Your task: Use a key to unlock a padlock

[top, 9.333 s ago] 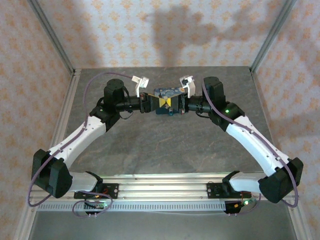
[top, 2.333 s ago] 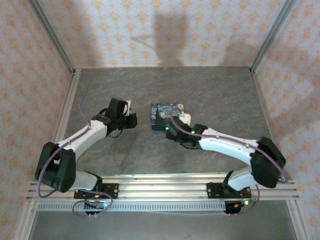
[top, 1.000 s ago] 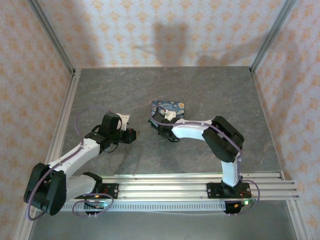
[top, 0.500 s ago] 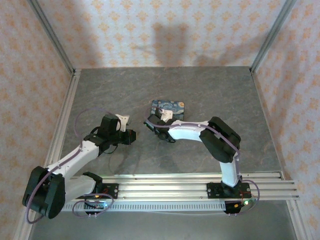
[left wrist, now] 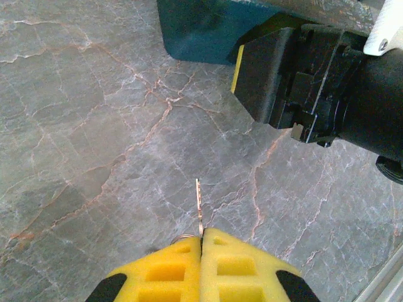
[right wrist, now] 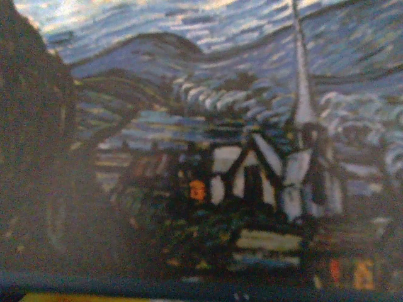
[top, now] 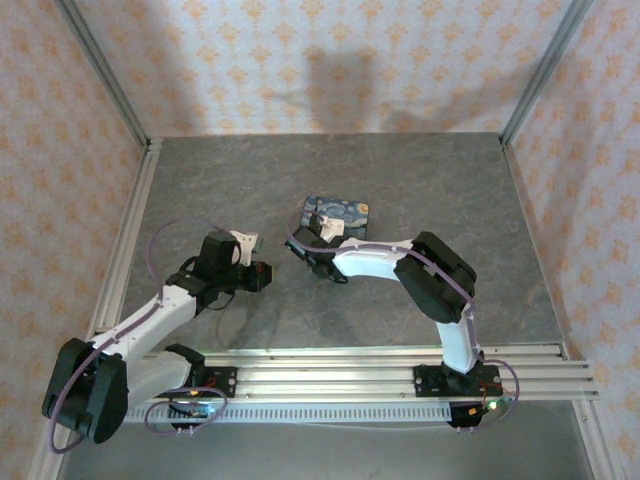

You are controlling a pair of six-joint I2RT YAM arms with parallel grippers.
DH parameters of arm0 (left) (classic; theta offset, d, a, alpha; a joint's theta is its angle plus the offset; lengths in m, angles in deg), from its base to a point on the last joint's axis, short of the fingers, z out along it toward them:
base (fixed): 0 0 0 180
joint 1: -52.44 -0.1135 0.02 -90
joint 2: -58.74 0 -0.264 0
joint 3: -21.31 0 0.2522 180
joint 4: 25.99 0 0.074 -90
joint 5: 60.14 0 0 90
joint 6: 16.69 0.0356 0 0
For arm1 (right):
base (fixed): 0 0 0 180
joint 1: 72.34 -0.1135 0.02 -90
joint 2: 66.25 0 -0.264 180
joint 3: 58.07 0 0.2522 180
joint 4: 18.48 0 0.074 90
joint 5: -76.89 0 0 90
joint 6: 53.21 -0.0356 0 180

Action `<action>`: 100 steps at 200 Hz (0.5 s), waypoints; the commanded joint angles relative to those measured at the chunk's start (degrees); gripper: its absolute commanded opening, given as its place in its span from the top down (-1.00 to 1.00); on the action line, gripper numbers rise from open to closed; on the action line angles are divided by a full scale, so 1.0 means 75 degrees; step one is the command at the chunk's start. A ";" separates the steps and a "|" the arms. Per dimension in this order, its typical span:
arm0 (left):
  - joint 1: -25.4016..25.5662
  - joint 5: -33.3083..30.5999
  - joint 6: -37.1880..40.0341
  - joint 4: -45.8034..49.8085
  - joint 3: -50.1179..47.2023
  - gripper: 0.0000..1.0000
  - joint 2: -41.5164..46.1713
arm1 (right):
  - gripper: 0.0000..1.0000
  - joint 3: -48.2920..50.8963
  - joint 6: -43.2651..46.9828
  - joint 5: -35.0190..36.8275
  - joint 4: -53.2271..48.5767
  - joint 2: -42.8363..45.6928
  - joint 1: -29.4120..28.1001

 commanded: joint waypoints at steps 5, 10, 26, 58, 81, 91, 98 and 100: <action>0.0058 0.0045 0.0037 0.0000 -0.0093 1.00 0.0182 | 0.12 -0.0114 -0.0103 0.0177 -0.0204 -0.0166 0.0128; 0.0058 0.0045 0.0023 0.0003 -0.0092 1.00 0.0186 | 0.12 -0.0134 -0.0096 0.0151 -0.0205 -0.0184 0.0145; 0.0057 0.0045 0.0032 -0.0006 -0.0101 1.00 0.0175 | 0.12 -0.0197 -0.0058 0.0107 -0.0197 -0.0252 0.0181; 0.0066 0.0042 0.0034 -0.0033 -0.0093 1.00 0.0154 | 0.18 -0.0292 -0.0047 0.0008 -0.0204 -0.0395 0.0269; 0.0069 0.0033 0.0045 -0.0030 -0.0121 1.00 0.0162 | 0.26 -0.0380 0.0013 -0.0080 -0.0197 -0.0513 0.0332; 0.0070 0.0033 0.0046 -0.0034 -0.0134 1.00 0.0164 | 0.33 -0.0448 0.0041 -0.0105 -0.0206 -0.0573 0.0368; 0.0070 0.0027 0.0046 -0.0037 -0.0144 1.00 0.0174 | 0.39 -0.0486 0.0071 -0.0099 -0.0235 -0.0611 0.0398; 0.0070 0.0026 0.0051 -0.0042 -0.0145 1.00 0.0175 | 0.40 -0.0502 0.0079 -0.0114 -0.0243 -0.0621 0.0400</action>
